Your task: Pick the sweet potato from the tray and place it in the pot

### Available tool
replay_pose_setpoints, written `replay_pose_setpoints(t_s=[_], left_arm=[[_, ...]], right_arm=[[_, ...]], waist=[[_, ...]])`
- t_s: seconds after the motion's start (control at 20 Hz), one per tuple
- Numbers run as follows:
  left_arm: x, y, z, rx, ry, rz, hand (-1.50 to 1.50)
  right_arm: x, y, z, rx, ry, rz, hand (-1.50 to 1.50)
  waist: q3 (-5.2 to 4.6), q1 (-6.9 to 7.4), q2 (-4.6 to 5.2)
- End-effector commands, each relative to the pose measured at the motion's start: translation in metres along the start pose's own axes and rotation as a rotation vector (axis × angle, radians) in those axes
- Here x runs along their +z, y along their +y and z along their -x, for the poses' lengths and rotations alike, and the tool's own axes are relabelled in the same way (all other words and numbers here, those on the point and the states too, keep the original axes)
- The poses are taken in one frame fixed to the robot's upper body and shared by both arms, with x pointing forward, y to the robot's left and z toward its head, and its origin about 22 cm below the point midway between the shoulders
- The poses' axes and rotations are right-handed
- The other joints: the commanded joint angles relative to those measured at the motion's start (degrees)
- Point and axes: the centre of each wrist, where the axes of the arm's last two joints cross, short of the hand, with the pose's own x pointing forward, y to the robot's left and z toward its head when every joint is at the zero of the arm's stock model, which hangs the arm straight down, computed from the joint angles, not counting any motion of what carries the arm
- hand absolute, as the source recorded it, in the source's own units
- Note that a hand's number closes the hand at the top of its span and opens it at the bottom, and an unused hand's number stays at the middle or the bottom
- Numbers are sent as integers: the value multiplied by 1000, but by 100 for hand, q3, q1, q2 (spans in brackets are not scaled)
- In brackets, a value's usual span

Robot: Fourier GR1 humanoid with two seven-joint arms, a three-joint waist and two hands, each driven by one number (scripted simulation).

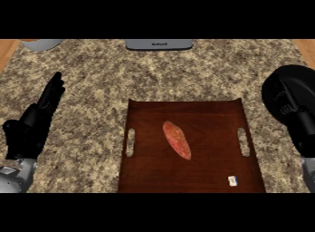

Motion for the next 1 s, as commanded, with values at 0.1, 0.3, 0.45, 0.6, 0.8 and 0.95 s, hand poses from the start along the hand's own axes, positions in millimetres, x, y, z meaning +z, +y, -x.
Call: replay_pose_setpoints(t_s=[0.1, 0.3, 0.45, 0.6, 0.8, 0.95], left_arm=[[6, 27, 39, -66, 74, -74, 0], [14, 34, 47, -84, 154, -77, 0], [24, 44, 64, -57, 211, -99, 0], [27, 35, 78, -60, 216, -127, 0], [41, 51, 88, -57, 208, -124, 0], [21, 67, 76, -41, 208, -122, 0]], right_arm=[[1, 22, 17, -34, 246, -78, 150], [-13, -38, 0, 582, 131, -98, 150], [7, 36, 22, 488, -55, 48, -150], [36, 67, 27, 384, -98, 60, -150], [35, 67, -1, 404, -43, -45, -150], [18, 68, -34, 475, 49, -168, -150]], waist=[[-88, 92, -1], [-229, 400, -37], [-89, 131, -39], [-80, 10, -26], [-81, 53, -27], [-91, 49, -29]])
